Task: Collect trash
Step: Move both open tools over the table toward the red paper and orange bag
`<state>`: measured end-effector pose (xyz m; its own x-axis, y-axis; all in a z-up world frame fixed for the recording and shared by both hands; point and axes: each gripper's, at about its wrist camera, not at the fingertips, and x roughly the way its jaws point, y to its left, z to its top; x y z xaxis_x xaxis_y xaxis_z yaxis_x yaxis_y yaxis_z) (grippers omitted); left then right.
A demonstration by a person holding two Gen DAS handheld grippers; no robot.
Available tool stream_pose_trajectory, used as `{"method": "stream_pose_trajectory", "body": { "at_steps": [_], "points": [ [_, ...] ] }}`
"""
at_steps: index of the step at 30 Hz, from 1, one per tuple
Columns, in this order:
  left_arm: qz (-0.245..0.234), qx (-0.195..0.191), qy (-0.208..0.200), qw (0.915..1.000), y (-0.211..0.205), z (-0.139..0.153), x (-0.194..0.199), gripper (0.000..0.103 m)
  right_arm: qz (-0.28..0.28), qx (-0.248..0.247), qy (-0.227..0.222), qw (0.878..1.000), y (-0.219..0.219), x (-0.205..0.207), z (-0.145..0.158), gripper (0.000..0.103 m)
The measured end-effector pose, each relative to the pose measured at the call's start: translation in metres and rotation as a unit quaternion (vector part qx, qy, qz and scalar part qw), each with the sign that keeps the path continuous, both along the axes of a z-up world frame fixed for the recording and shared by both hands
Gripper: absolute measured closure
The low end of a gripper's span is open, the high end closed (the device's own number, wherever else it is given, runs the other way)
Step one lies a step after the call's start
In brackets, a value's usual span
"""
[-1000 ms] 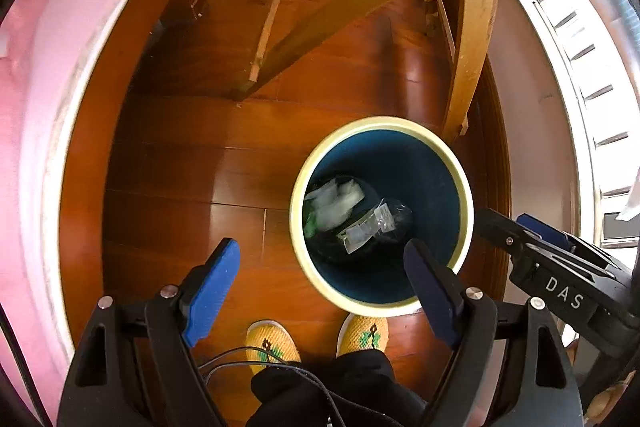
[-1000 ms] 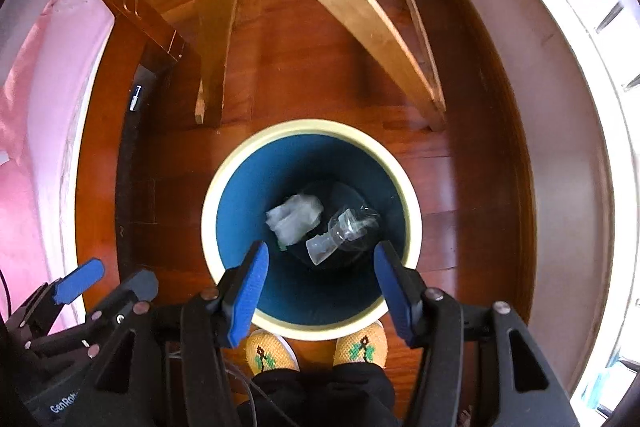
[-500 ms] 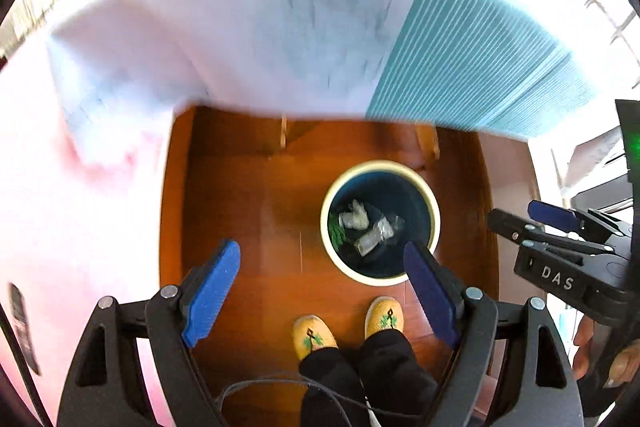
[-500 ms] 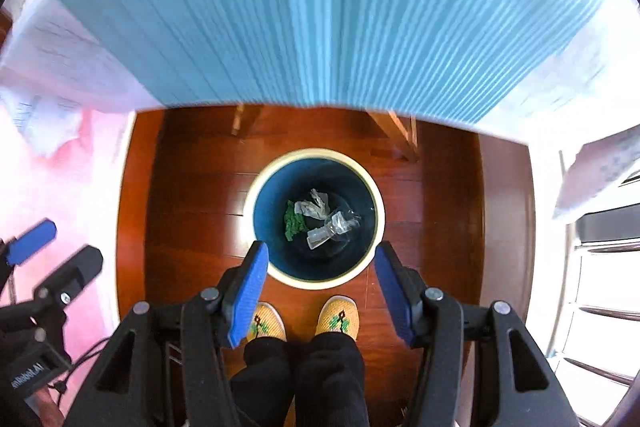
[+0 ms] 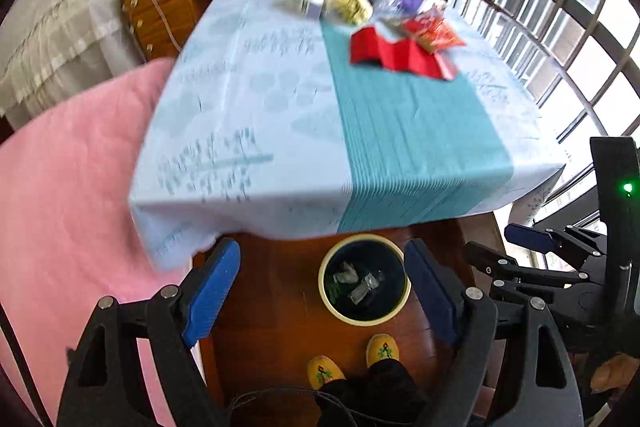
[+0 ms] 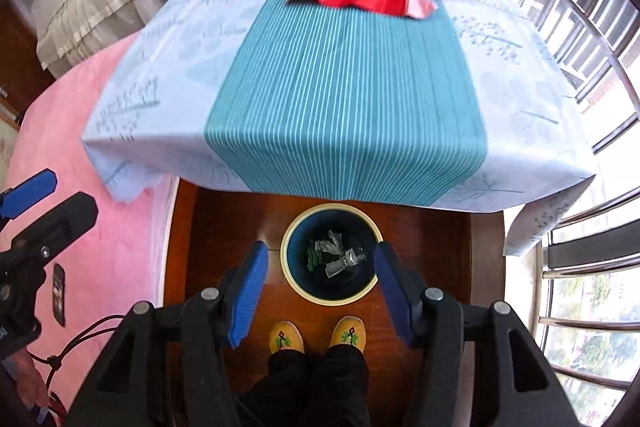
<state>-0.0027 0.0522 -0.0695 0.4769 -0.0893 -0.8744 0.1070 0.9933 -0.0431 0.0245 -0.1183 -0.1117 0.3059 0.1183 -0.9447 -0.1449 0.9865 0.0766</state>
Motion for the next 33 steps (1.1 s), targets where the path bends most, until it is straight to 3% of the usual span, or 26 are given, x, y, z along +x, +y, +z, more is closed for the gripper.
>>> {"method": "stream_pose_trajectory", "body": {
  "at_steps": [17,24,33],
  "points": [
    [-0.02,0.019,-0.084,0.9961,0.007,0.092,0.032,0.02,-0.031,0.015,-0.1,0.994,0.007,0.014,0.096,0.047],
    [-0.022,0.013,-0.079,0.9966,0.003,0.098,0.042,0.02,-0.046,0.023,-0.118,0.992,-0.004,0.023,0.11,0.047],
    [0.002,0.025,-0.051,0.9984,-0.009,0.081,0.077,0.02,-0.03,0.03,-0.12,0.992,-0.022,0.061,0.106,0.047]
  ]
}}
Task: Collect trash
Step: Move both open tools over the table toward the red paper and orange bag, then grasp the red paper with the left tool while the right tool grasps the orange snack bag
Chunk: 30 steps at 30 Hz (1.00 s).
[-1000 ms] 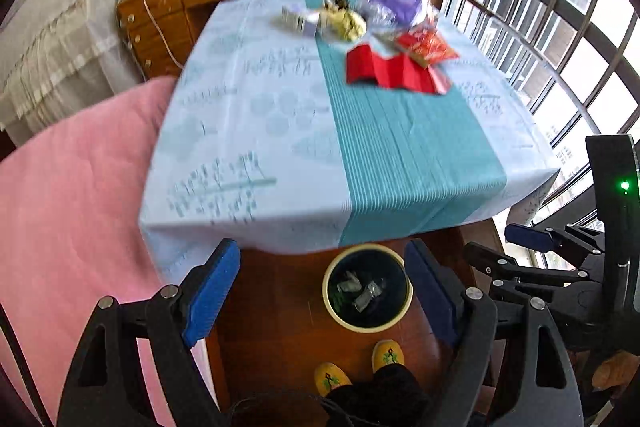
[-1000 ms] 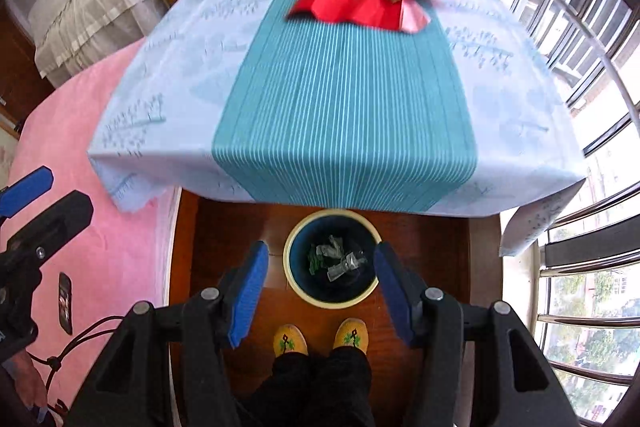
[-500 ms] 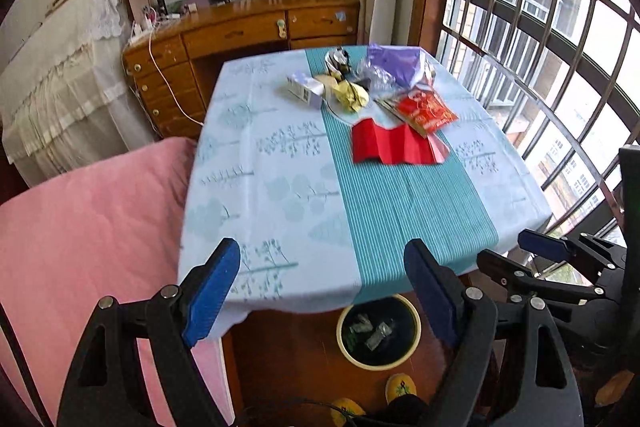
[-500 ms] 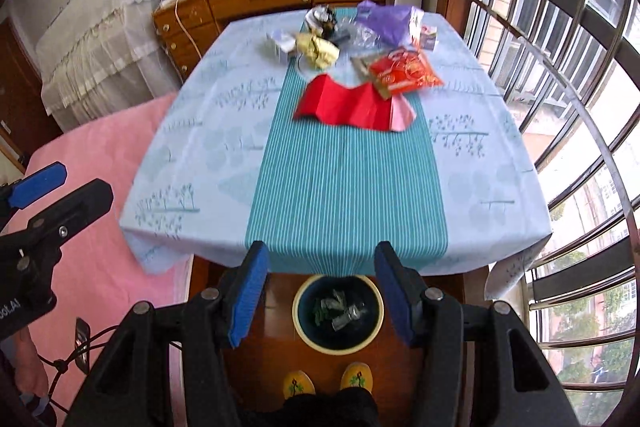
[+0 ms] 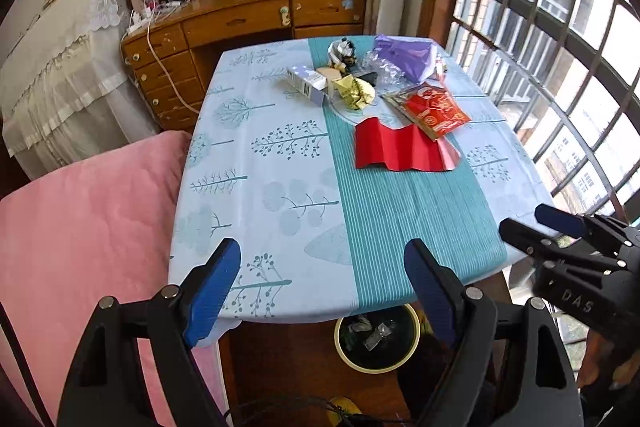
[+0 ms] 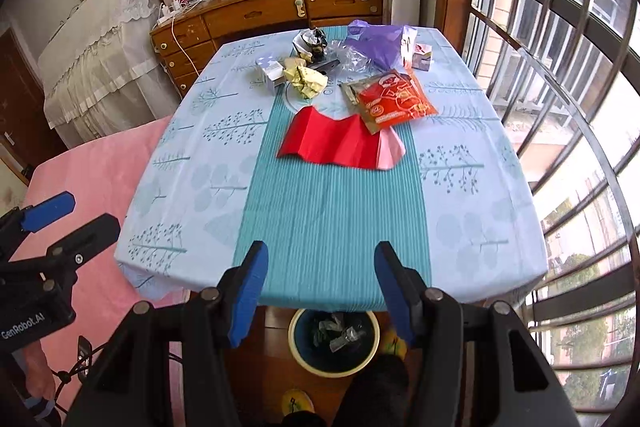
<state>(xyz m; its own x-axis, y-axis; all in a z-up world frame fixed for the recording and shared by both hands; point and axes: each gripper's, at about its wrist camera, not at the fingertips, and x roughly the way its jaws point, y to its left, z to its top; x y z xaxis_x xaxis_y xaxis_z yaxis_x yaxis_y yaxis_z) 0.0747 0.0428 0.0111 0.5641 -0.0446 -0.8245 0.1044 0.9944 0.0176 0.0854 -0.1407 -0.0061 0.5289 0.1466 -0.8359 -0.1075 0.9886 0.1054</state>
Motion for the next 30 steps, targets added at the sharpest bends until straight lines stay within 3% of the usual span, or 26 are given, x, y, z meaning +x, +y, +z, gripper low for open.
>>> {"method": "stream_pose_trajectory", "body": {
  "at_steps": [9,20,26,30],
  "points": [
    [0.066,-0.002,0.075,0.995,-0.029,-0.039,0.085,0.02,0.056,0.018,0.031,0.998,-0.047,0.099,-0.021,0.047],
    [0.09,-0.098,0.174,0.9757,-0.067,-0.102,0.195,0.02,0.085,0.053,0.083,0.991,-0.116,0.217,-0.057,0.048],
    [0.1,-0.095,0.226,0.9643,-0.071,-0.141,0.242,0.021,0.091,0.065,0.096,0.989,-0.119,0.256,-0.075,0.047],
    [0.091,-0.077,0.244,0.9623,-0.081,-0.153,0.254,0.021,0.093,0.086,0.109,0.986,-0.119,0.268,-0.083,0.047]
  ]
}}
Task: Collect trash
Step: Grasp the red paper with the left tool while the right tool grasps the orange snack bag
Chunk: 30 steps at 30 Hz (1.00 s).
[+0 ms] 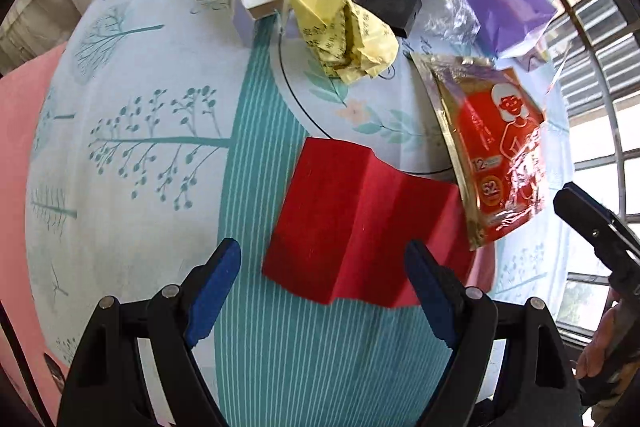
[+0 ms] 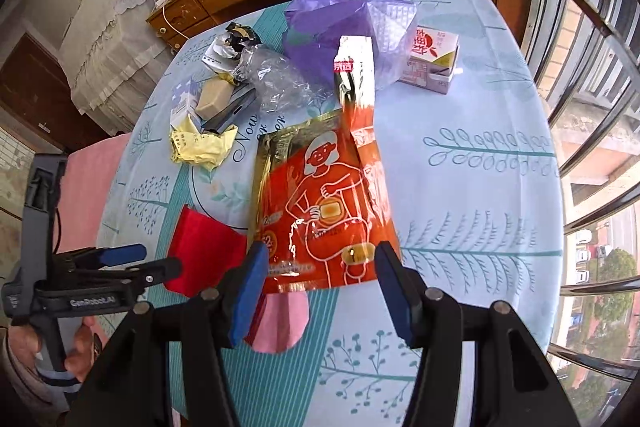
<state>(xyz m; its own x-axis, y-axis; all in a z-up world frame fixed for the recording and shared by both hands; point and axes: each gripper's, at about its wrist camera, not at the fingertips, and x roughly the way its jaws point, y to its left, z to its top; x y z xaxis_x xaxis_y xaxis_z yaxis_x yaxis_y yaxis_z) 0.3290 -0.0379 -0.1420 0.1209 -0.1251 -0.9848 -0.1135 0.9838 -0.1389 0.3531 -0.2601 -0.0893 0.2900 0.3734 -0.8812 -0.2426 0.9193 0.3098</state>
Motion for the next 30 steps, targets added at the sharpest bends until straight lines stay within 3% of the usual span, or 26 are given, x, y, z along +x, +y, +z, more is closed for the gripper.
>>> {"method": "stream_pose_trajectory", "body": {
  "at_steps": [2,5,12,25,30],
  "points": [
    [-0.004,0.002,0.012,0.9999,-0.006,-0.006,0.005,0.026,0.009,0.003,0.005,1.0,0.002,0.003,-0.003,0.047],
    [0.004,-0.011,0.045,0.9989,-0.011,-0.019,0.01,0.056,0.018,0.002,0.007,1.0,0.003,0.007,-0.007,0.047],
    [0.021,-0.026,0.054,0.998,-0.012,-0.022,0.017,0.085,0.018,0.013,0.022,1.0,-0.003,0.016,-0.013,0.044],
    [0.032,-0.013,0.01,0.9993,-0.029,0.019,-0.002,0.088,0.003,0.005,0.027,1.0,-0.013,0.039,-0.015,0.043],
    [0.035,-0.007,0.008,0.9993,-0.032,0.021,-0.003,0.088,-0.003,0.006,0.015,1.0,-0.018,0.047,-0.012,0.033]
  ]
}}
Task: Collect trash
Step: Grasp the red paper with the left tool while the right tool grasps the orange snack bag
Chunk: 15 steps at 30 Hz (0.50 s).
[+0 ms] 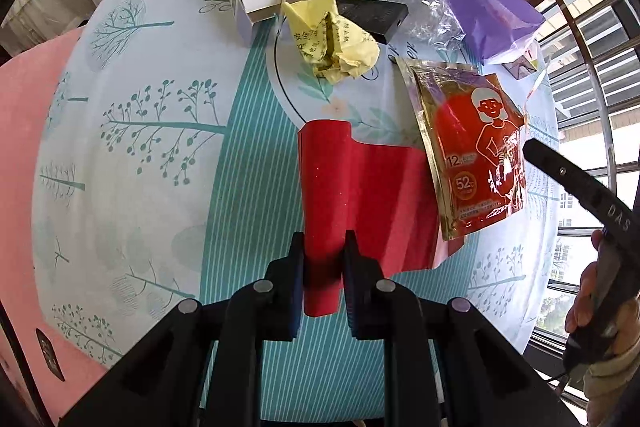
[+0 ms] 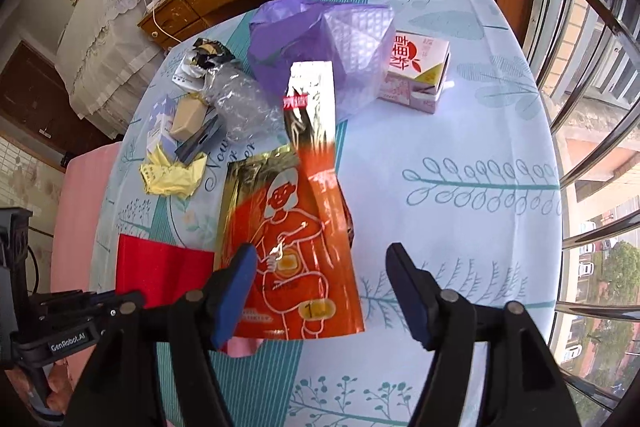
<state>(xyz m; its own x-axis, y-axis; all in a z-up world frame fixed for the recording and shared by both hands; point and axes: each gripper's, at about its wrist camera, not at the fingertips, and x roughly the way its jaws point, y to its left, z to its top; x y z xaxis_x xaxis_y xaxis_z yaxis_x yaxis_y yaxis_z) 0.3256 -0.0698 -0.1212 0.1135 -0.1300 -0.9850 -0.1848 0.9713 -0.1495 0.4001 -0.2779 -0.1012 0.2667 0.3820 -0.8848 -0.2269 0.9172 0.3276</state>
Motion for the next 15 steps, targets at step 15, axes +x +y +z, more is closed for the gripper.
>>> {"method": "stream_pose_trajectory", "body": {
  "at_steps": [15],
  "points": [
    [-0.006,0.005,0.007,0.9999,-0.009,-0.002,0.003,0.089,0.066,0.034,0.017,0.997,0.046,0.007,-0.012,0.066]
  ]
}}
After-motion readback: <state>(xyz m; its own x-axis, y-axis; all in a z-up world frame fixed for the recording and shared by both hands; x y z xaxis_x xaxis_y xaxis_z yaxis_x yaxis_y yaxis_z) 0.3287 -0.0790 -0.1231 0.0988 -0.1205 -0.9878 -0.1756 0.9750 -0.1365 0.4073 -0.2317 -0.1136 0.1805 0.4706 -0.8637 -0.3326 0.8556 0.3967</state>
